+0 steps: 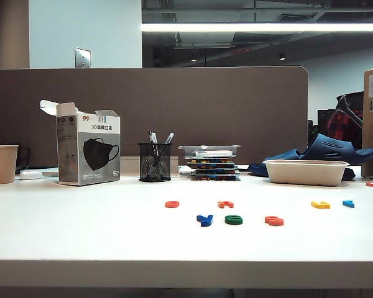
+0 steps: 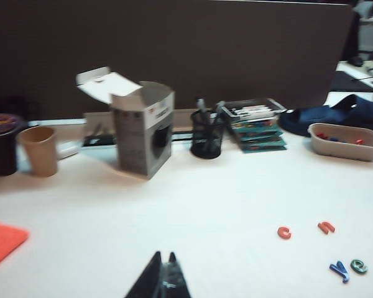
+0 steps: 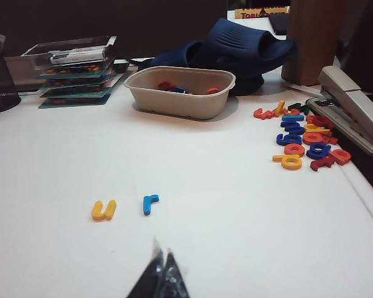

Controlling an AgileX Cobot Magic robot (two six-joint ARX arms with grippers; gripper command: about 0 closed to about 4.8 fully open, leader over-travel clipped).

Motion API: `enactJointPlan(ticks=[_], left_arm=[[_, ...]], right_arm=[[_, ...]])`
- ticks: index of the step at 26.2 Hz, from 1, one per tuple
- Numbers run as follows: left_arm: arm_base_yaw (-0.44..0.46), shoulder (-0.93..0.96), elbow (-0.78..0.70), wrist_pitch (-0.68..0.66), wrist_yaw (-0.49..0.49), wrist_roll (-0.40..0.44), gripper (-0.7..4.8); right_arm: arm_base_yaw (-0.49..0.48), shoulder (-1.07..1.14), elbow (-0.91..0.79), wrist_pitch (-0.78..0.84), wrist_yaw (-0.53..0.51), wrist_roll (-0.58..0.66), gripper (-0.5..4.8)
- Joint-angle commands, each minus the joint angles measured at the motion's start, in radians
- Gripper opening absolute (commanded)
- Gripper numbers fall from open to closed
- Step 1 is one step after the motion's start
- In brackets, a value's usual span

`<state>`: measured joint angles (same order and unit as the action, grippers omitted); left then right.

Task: Select the appropriate letters from the row of letter magnets placed on the table to arrange into the word "yes".

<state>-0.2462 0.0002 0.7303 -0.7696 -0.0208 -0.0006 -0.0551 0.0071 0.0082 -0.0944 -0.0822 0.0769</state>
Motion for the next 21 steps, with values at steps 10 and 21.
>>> enactJointPlan(ticks=[10, 21], left_arm=[[0.0, 0.001, -0.522, 0.626, 0.051, -0.063, -0.05], [0.0, 0.001, -0.681, 0.783, 0.05, -0.06, -0.05]], right_arm=[[0.002, -0.008, -0.008, 0.016, 0.002, -0.002, -0.01], [0.002, -0.008, -0.008, 0.016, 0.002, -0.002, -0.01]])
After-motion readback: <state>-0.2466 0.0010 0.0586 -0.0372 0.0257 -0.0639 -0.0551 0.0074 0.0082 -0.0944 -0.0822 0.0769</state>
